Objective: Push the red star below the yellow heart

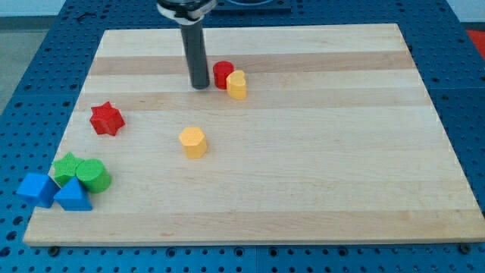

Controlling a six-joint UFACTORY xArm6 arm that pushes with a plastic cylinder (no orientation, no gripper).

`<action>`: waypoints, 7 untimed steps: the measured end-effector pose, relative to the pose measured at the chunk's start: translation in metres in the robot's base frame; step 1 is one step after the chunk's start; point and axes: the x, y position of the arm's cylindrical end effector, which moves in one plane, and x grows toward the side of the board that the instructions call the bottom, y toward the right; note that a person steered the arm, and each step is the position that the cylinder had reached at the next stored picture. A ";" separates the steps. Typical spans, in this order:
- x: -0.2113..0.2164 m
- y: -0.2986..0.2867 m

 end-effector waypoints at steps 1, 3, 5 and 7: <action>0.012 -0.040; 0.013 -0.166; 0.018 -0.199; 0.043 -0.198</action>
